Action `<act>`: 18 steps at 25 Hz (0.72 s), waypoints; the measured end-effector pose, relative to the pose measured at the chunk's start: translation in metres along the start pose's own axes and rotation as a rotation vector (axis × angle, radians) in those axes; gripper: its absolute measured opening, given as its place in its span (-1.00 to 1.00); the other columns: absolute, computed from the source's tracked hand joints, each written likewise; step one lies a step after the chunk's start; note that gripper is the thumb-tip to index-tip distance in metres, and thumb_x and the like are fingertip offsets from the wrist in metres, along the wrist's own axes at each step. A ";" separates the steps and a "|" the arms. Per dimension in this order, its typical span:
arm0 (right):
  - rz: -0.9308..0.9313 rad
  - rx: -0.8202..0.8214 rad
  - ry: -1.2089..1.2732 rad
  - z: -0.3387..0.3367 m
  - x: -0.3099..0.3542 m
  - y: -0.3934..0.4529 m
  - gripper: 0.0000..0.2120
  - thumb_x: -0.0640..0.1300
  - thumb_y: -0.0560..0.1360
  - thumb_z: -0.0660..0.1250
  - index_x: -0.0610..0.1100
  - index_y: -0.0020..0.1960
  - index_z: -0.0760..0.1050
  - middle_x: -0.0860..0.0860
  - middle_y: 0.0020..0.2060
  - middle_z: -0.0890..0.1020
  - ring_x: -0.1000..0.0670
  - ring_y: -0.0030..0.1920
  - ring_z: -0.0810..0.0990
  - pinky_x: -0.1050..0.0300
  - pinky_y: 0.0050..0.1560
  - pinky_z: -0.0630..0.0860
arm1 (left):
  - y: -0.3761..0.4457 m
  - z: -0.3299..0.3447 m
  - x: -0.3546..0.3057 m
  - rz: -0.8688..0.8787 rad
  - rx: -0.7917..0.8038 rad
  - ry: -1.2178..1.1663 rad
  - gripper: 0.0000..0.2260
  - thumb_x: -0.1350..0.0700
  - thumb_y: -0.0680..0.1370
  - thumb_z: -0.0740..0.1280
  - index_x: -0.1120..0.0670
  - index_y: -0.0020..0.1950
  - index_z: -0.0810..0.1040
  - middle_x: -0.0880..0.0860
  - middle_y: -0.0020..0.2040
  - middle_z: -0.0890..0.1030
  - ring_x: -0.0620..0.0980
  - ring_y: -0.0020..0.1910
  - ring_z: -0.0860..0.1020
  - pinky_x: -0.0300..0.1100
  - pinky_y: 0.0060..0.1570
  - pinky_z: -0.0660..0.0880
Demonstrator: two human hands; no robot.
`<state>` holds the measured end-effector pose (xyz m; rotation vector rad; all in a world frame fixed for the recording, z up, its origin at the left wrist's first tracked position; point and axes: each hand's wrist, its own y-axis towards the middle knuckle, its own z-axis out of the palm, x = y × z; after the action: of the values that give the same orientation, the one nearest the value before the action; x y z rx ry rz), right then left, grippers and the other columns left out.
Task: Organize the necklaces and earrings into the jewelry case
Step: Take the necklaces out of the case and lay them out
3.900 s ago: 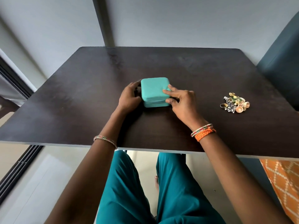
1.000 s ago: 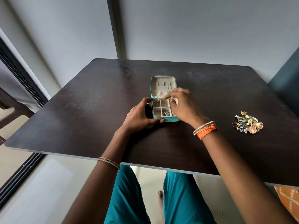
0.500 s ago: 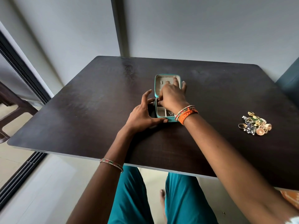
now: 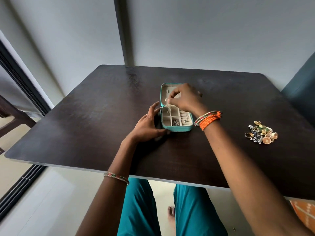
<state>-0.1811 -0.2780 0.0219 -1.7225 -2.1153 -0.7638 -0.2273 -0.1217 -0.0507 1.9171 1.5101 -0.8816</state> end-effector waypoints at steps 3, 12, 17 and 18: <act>0.011 0.083 0.420 -0.026 0.001 -0.009 -0.98 -0.19 0.39 0.47 -0.11 -0.19 0.64 -0.09 -0.18 0.68 0.05 -0.14 0.58 0.05 -0.02 0.52 | -0.011 -0.005 -0.012 -0.022 -0.010 -0.202 -0.36 0.25 0.40 0.38 0.04 0.45 0.26 0.03 0.46 0.31 -0.05 0.36 0.37 -0.24 0.27 0.38; -0.008 0.149 0.931 -0.051 0.027 -0.061 -0.95 -0.32 0.43 0.40 -0.22 -0.16 0.60 -0.02 -0.30 0.65 0.19 -0.32 0.60 0.39 -0.33 0.47 | -0.044 -0.012 -0.086 0.169 -0.373 -0.732 -0.88 0.22 0.57 0.28 0.22 -0.03 0.60 0.03 -0.25 0.66 -0.19 -0.26 0.61 -0.44 -0.29 0.44; 0.095 0.095 1.184 -0.049 0.019 -0.083 -0.89 -0.31 0.50 0.31 -0.17 -0.17 0.53 -0.09 -0.20 0.64 0.01 -0.16 0.63 0.19 -0.11 0.57 | -0.058 -0.012 -0.085 0.077 -0.424 -0.871 -0.90 0.21 0.55 0.32 0.16 -0.07 0.64 0.02 -0.27 0.69 -0.11 -0.26 0.64 -0.30 -0.25 0.54; 0.113 0.096 1.289 -0.051 0.017 -0.087 -0.87 -0.32 0.52 0.27 -0.17 -0.17 0.50 -0.11 -0.22 0.65 -0.02 -0.17 0.64 0.13 -0.05 0.58 | -0.061 -0.013 -0.086 0.061 -0.426 -0.890 -0.90 0.21 0.55 0.32 0.15 -0.08 0.64 0.02 -0.27 0.69 -0.12 -0.26 0.64 -0.29 -0.24 0.55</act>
<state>-0.2737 -0.3055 0.0548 -0.8118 -1.1005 -1.2296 -0.2983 -0.1516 0.0222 1.0244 0.9701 -1.0741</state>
